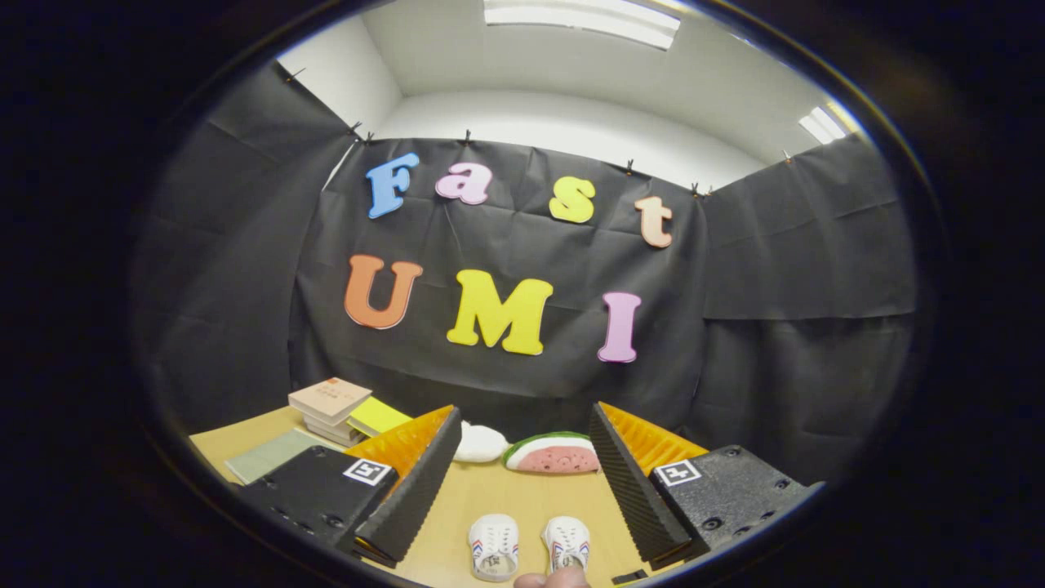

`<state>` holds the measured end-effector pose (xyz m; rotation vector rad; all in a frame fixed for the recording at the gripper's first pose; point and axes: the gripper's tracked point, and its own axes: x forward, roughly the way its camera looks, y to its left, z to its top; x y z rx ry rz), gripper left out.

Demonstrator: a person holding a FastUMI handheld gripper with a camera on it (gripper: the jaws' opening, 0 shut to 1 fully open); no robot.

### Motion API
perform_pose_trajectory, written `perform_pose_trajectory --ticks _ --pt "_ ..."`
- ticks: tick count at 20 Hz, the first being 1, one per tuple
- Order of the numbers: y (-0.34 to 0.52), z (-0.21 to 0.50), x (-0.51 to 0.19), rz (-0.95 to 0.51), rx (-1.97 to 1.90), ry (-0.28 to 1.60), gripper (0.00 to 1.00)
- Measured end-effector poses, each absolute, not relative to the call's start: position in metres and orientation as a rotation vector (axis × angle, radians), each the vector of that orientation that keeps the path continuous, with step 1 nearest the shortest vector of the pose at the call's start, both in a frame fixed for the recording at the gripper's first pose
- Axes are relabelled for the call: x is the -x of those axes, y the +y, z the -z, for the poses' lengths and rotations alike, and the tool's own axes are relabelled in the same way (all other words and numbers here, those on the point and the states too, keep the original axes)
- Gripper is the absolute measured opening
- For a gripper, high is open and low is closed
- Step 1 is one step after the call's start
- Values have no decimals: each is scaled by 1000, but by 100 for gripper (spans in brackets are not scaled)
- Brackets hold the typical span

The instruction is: Open the storage box then place both shoes into the box .Put the left shoe in first, then the right shoe, with the right side of both shoes facing outward in a uniform manner.

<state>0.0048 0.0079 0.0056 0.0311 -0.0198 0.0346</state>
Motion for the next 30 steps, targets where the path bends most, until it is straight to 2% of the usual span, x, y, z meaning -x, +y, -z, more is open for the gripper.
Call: perform_pose_trajectory --ticks 11,14,20,25,30 --pt "9 -4 -6 -120 -50 31 100" --pt "14 7 -7 -184 -87 62 100" --pt "45 55 -24 -423 -181 213 100" --pt "94 102 -26 -706 -241 350 100" --pt "137 159 -25 -902 -392 534 100"
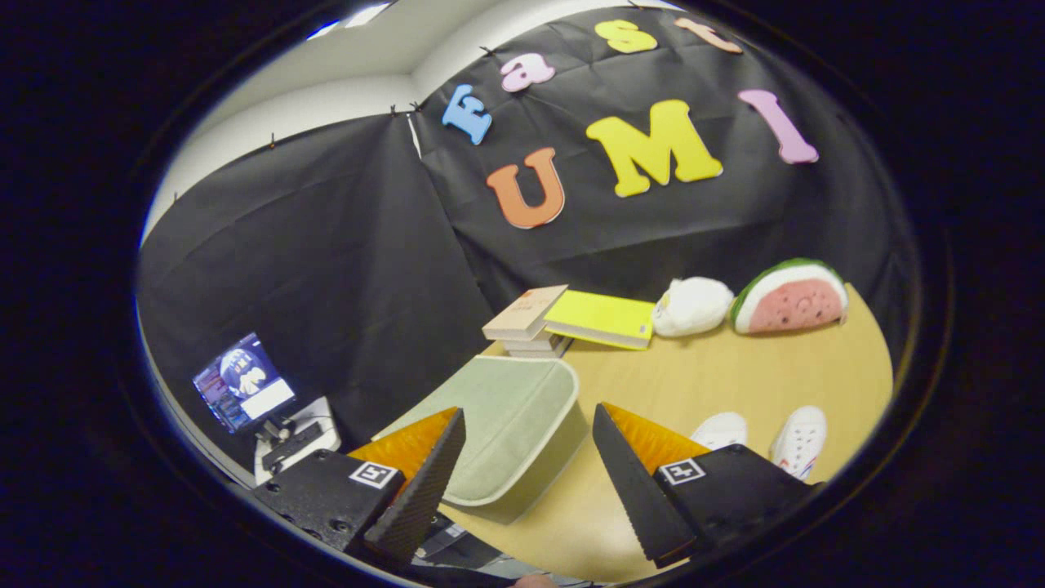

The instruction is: Open the storage box then place both shoes into the box .Put the left shoe in first, then the right shoe, with the right side of both shoes facing outward in a uniform manner.

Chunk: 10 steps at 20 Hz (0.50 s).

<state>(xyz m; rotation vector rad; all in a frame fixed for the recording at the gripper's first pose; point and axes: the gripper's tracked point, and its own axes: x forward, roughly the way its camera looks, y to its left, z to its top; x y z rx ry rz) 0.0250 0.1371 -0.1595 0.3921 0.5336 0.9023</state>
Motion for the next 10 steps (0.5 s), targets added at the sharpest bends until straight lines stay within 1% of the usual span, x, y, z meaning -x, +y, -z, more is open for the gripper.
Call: perform_pose_trajectory --ticks 4,8,10 --pt "166 193 -18 -982 -494 687 100" --pt "195 209 -4 -1069 -613 798 100" --pt "201 214 -5 -1078 -676 849 100"
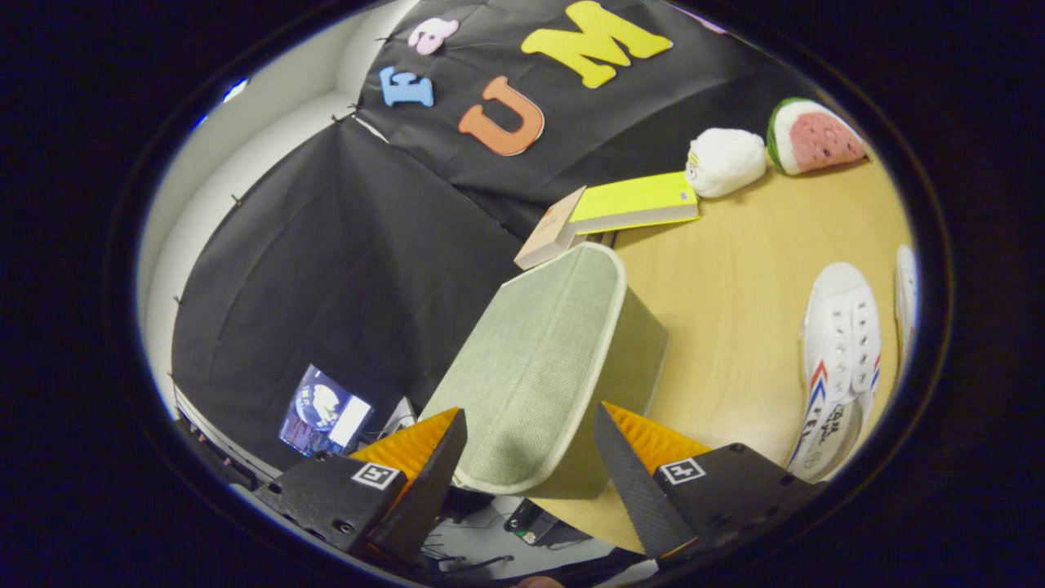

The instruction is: Open the storage box then place both shoes into the box .Put the left shoe in first, then the right shoe, with the right side of both shoes facing outward in a uniform manner.

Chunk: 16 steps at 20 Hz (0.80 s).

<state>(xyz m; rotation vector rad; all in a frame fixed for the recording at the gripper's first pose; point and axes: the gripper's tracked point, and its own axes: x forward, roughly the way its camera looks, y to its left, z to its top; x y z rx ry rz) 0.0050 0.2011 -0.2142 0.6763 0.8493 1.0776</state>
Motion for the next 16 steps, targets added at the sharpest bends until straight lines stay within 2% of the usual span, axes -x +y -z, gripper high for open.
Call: perform_pose_trajectory --ticks 9,11,13,16 --pt "235 222 2 -1114 -930 1072 99" --pt "236 218 4 -1130 -894 1071 92" --pt "230 210 8 -1156 -882 1073 74" --pt "225 202 4 -1137 -858 1063 31"
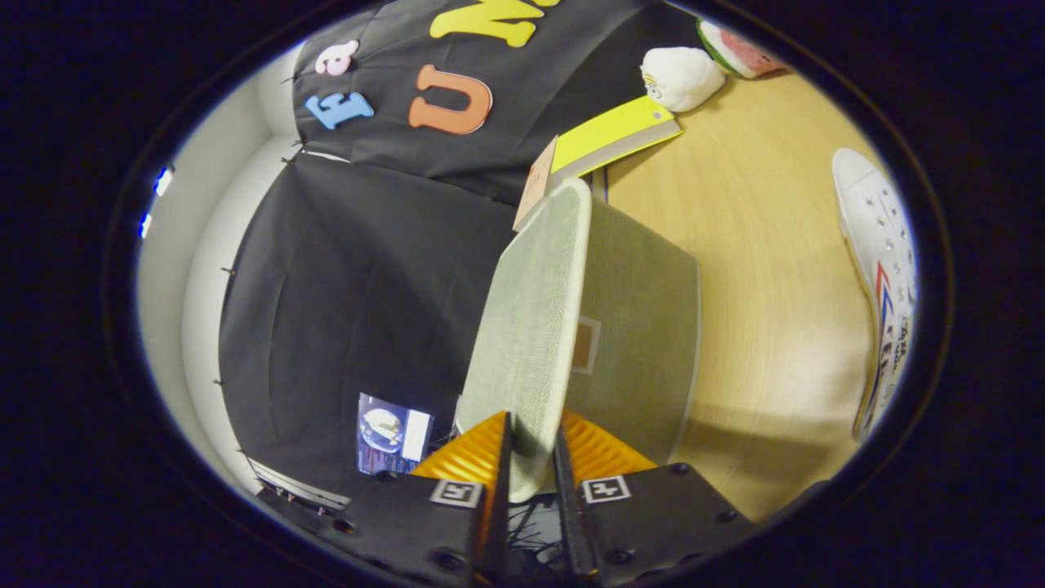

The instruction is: Open the storage box then place both shoes into the box .Put the left shoe in first, then the right shoe, with the right side of both shoes facing outward in a uniform manner.

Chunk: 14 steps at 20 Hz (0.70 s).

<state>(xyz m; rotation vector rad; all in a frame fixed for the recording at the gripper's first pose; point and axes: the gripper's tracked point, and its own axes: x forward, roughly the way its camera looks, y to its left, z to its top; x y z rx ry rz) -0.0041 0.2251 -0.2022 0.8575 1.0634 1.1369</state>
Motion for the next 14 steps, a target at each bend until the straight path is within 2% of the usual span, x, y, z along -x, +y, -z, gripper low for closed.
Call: perform_pose_trajectory --ticks 1,2,4,10,14 --pt "219 196 3 -1124 -850 1062 24" --pt "215 193 2 -1111 -843 1060 12" --pt "214 179 8 -1111 -827 1055 6" --pt "220 119 18 -1061 -707 953 5" --pt "254 59 33 -1067 -622 853 5"
